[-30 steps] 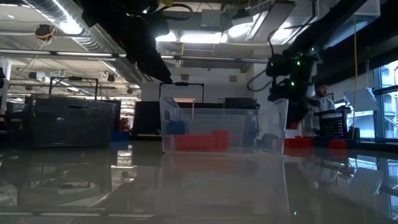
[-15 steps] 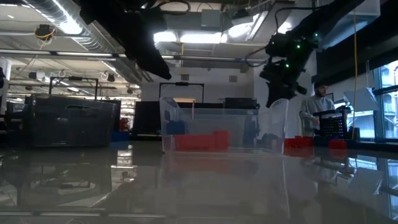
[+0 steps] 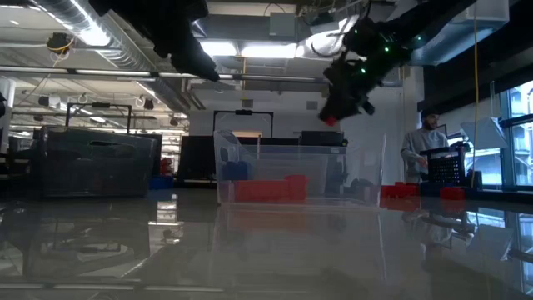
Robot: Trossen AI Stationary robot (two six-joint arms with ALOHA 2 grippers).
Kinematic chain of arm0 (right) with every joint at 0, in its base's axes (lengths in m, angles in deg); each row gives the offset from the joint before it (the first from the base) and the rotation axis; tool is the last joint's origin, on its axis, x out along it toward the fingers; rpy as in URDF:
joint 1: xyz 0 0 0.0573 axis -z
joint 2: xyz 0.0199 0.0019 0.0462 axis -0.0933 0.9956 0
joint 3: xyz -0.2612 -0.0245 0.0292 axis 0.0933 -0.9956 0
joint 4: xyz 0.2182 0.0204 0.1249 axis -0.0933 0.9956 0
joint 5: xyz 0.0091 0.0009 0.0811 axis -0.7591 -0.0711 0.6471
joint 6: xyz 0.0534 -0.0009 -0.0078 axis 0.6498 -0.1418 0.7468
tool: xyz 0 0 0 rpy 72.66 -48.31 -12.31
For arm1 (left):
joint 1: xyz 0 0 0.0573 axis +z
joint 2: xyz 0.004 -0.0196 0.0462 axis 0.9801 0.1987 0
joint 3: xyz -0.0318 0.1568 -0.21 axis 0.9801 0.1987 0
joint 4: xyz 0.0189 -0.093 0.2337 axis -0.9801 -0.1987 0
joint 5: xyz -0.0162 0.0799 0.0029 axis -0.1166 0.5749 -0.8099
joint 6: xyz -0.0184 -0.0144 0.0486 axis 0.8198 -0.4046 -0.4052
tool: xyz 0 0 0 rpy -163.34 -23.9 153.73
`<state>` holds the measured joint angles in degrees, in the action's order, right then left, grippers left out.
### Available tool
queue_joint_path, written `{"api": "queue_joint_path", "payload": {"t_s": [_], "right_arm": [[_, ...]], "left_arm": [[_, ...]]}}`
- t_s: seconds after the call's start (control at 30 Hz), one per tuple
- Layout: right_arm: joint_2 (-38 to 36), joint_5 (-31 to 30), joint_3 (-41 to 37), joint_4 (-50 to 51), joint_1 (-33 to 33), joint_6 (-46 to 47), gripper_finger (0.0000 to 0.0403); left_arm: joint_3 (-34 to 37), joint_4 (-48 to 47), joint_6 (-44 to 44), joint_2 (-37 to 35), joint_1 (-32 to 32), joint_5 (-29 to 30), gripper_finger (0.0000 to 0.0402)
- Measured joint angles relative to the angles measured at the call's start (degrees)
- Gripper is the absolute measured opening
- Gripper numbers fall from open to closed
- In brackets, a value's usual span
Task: Sort blocks by size
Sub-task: Put the small red game piece into the gray bin, then put the small orange game piece into the gray bin
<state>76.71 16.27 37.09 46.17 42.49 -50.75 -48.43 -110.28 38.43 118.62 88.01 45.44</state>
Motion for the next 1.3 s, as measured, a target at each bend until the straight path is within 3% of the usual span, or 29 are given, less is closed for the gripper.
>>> {"api": "queue_joint_path", "payload": {"t_s": [0.3, 0.57, 0.77, 0.93, 1.13, 1.3], "right_arm": [[3.67, -0.04, 0.02, -14.43, -3.01, -1.78, 0.0149], [11.03, -0.48, 0.02, -19.26, -3.01, -3.99, 0.0150], [13.90, -2.86, 0.02, -19.37, -3.01, -4.42, 0.0166], [14.05, -6.84, 0.02, -19.70, -3.01, -4.29, 0.0180], [13.81, -6.53, 0.02, -19.13, -3.01, -4.46, 0.0221], [8.97, -7.03, 3.12, -6.87, -3.01, -7.74, 0.0238]], "left_arm": [[0.05, 1.27, -0.30, 0.07, 0.00, 0.07, 0.0232], [8.42, 16.13, 0.03, 0.07, 0.07, 0.12, 0.0232], [13.70, 25.64, 1.60, 0.07, 0.27, 0.13, 0.0232], [15.03, 27.58, 2.58, 0.07, 0.44, 0.13, 0.0232], [15.08, 27.52, 2.87, 0.07, 0.42, 0.13, 0.0232], [15.08, 27.45, 3.09, 0.07, 0.44, 0.13, 0.0232]]}}
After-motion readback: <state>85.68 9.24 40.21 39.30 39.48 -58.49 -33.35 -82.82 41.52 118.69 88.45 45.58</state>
